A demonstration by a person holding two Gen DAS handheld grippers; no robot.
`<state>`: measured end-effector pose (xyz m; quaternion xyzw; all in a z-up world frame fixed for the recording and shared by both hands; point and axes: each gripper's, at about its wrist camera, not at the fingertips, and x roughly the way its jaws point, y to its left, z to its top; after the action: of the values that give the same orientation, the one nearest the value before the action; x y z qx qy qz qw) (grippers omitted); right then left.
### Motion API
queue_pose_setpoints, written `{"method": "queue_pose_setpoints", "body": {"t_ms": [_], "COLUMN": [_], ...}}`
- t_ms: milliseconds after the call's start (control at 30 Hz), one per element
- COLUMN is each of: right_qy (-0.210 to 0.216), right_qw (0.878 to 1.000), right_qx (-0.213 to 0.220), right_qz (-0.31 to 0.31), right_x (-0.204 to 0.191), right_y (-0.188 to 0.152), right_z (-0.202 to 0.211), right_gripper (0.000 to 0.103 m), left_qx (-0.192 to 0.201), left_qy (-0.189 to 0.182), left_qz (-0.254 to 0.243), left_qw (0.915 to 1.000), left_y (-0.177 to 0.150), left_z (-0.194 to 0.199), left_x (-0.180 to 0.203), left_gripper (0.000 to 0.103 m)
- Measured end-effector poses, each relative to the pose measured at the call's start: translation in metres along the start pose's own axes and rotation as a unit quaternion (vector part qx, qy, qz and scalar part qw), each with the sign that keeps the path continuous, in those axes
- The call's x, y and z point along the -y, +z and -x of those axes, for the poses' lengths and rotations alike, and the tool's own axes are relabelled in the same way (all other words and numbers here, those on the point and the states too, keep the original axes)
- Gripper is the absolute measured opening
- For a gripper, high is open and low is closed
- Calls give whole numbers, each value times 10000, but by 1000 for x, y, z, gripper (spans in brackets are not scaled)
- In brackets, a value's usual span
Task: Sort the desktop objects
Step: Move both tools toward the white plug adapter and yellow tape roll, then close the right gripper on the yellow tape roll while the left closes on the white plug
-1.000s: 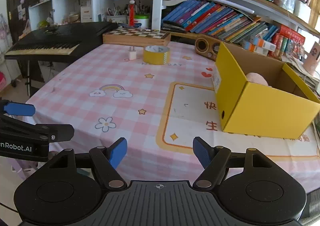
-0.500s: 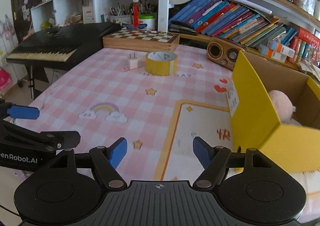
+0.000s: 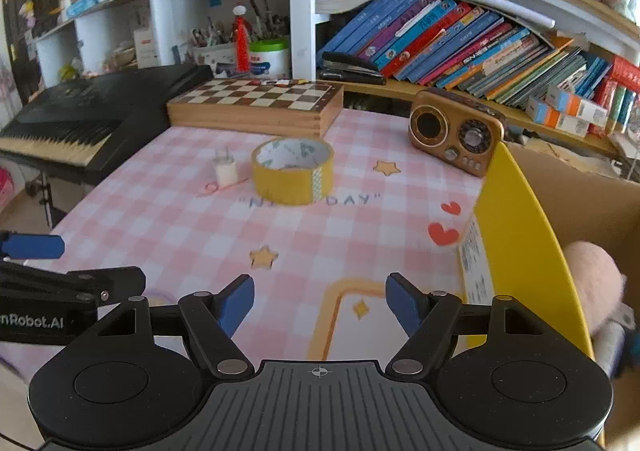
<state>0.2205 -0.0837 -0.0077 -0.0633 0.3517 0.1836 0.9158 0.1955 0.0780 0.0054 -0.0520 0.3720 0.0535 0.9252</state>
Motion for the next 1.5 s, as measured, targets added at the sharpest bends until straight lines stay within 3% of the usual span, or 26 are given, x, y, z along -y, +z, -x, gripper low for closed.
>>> {"method": "queue_pose_setpoints", "body": {"t_ms": [400,667,1000,1167,1500], "right_qy": [220,260,375,625,102], "right_qw": [9994,9981,9956,9952,9999], "right_qx": [-103,-293,-571,-535,-87], "right_qz": [246,467,635,531,28], "right_x": [-8,-20,-24,-18,9], "right_y": [47,67,77,83,90], "right_z": [-72,-121,-175,-182,-143], "right_gripper": [75,97,99,93,93], "left_qx": [-63,-192,-278,-284,-309], "left_qy": [224,447,540,514,344], "left_qz": [314,559,652,647,678], "left_qw": [9992,9972,9960,9962,9966], "left_y": [42,49,55,60,66], "left_z": [-53,-72,-83,-89,-117], "left_x": [-20,-36,-40,-40,-31], "left_gripper": [99,99,99,98,95]}}
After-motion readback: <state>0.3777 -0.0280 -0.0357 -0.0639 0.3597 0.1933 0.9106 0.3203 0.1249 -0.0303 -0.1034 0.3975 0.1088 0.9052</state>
